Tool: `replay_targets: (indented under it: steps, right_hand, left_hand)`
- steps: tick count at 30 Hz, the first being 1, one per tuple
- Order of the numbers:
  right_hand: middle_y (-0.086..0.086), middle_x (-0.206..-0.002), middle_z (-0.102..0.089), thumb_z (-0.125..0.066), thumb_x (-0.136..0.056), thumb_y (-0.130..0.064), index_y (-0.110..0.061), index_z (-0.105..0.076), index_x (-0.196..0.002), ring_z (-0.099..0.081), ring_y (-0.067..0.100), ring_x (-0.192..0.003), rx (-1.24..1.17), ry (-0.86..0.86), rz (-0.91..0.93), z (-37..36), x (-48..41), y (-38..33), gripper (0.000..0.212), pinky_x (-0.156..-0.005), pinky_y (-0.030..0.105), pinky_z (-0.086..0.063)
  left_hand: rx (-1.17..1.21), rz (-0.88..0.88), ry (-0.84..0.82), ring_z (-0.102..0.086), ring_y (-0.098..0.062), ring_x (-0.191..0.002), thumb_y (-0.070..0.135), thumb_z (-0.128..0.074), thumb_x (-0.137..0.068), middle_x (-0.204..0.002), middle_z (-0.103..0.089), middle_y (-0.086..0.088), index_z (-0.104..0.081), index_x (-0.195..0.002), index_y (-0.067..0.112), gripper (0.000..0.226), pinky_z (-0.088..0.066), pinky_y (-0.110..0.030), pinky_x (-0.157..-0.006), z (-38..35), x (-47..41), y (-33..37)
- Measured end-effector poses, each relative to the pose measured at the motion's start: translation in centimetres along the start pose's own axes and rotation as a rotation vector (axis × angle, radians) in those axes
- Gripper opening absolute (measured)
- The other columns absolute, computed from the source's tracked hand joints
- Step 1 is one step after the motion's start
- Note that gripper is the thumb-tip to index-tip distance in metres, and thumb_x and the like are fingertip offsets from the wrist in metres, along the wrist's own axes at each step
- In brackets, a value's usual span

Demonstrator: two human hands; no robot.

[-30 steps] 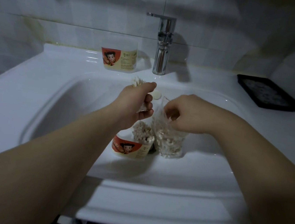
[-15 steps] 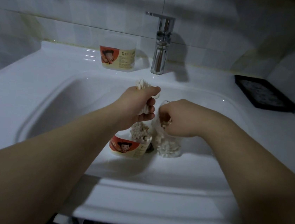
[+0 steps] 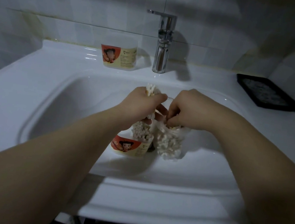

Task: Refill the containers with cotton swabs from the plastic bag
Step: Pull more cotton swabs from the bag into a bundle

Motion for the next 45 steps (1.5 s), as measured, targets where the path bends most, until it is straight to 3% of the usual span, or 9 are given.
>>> replay_targets:
  steps: [7,12,18,21,25,29,34,37,45]
  right_hand:
    - [-0.015,-0.083,-0.07,-0.076,-0.086,-0.02,-0.026,-0.078,-0.09,-0.065,0.003,-0.079,-0.1,0.099,-0.015,1.1,0.4,0.8,0.008,-0.063,0.018,-0.047]
    - [-0.008,-0.11,-0.071,-0.063,-0.089,-0.02,-0.031,-0.071,-0.12,-0.065,0.015,-0.092,0.114,-0.21,-0.067,-1.5,0.7,0.7,0.034,-0.076,0.03,-0.056]
    - [-0.003,-0.086,-0.069,-0.065,-0.084,-0.017,-0.025,-0.07,-0.083,-0.063,0.015,-0.076,0.051,-0.102,-0.043,-1.2,0.0,0.7,0.01,-0.063,0.029,-0.051]
    - [-0.002,-0.089,-0.07,-0.061,-0.085,-0.017,-0.022,-0.07,-0.085,-0.065,0.019,-0.081,0.018,-0.013,-0.025,-0.4,-0.1,0.8,0.01,-0.075,0.035,-0.057]
    - [-0.007,-0.083,-0.067,-0.065,-0.086,-0.022,-0.022,-0.071,-0.089,-0.06,0.006,-0.07,-0.049,0.1,0.035,0.9,0.3,0.6,0.007,-0.07,0.032,-0.054]
    - [-0.013,-0.088,-0.066,-0.063,-0.089,-0.026,-0.036,-0.07,-0.104,-0.057,0.003,-0.072,0.012,-0.094,0.022,-0.8,0.3,0.5,0.019,-0.061,0.022,-0.044]
    - [-0.013,-0.07,-0.058,-0.065,-0.087,-0.021,-0.04,-0.059,-0.065,-0.053,0.006,-0.064,0.057,-0.115,0.026,-1.0,0.3,0.2,0.029,-0.056,0.023,-0.037]
    - [-0.011,-0.072,-0.068,-0.073,-0.085,-0.031,-0.027,-0.074,-0.079,-0.061,0.004,-0.063,-0.018,0.004,0.019,0.1,0.3,0.5,0.008,-0.06,0.026,-0.05]
    - [-0.013,-0.08,-0.071,-0.074,-0.085,-0.029,-0.035,-0.073,-0.089,-0.066,-0.001,-0.063,-0.207,0.105,0.014,0.9,0.4,1.2,0.007,-0.07,0.028,-0.059]
  left_hand:
    - [-0.058,0.014,0.065,-0.07,-0.012,-0.062,0.03,-0.059,-0.099,-0.083,-0.079,0.0,-0.065,-0.102,0.017,0.015,-0.052,-0.026,-0.056,0.6,-0.1,-0.1]
    - [-0.176,0.009,0.044,-0.073,-0.012,-0.065,0.03,-0.061,-0.097,-0.081,-0.078,0.002,-0.067,-0.099,0.018,0.013,-0.054,-0.025,-0.054,0.2,-0.1,-0.6]
    - [-0.249,-0.007,0.06,-0.073,-0.01,-0.062,0.033,-0.065,-0.095,-0.081,-0.076,0.001,-0.068,-0.096,0.015,0.019,-0.051,-0.023,-0.05,0.1,-0.1,-0.6]
    - [-0.256,-0.004,0.074,-0.072,-0.008,-0.061,0.031,-0.067,-0.094,-0.077,-0.075,0.002,-0.069,-0.094,0.011,0.02,-0.048,-0.02,-0.046,0.3,-0.2,-0.7]
    - [-0.258,0.003,0.072,-0.072,-0.009,-0.062,0.02,-0.072,-0.089,-0.073,-0.074,-0.002,-0.069,-0.089,0.007,0.013,-0.052,-0.022,-0.049,0.4,-0.4,-0.8]
    - [-0.257,0.0,0.08,-0.068,-0.016,-0.063,0.008,-0.068,-0.086,-0.066,-0.07,-0.007,-0.065,-0.084,0.007,0.004,-0.055,-0.025,-0.054,0.5,-0.4,-0.8]
    - [-0.262,-0.002,0.087,-0.065,-0.01,-0.054,0.007,-0.063,-0.087,-0.058,-0.065,-0.004,-0.063,-0.081,0.008,0.005,-0.052,-0.024,-0.051,0.6,-0.4,-0.7]
    - [-0.218,0.02,0.085,-0.066,-0.013,-0.057,0.008,-0.063,-0.089,-0.06,-0.064,-0.004,-0.062,-0.082,0.008,0.006,-0.055,-0.025,-0.052,0.7,-0.4,-0.9]
    - [-0.203,0.019,0.109,-0.068,-0.013,-0.058,0.011,-0.066,-0.089,-0.071,-0.066,-0.007,-0.063,-0.084,0.008,0.006,-0.06,-0.031,-0.058,0.8,-0.5,-0.9]
Point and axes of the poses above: each hand's wrist, its own x-axis away from the middle knuckle, its own z-axis out of the back of the hand, y = z × x, the point moved 6 cm from there along -x, towards the middle knuckle
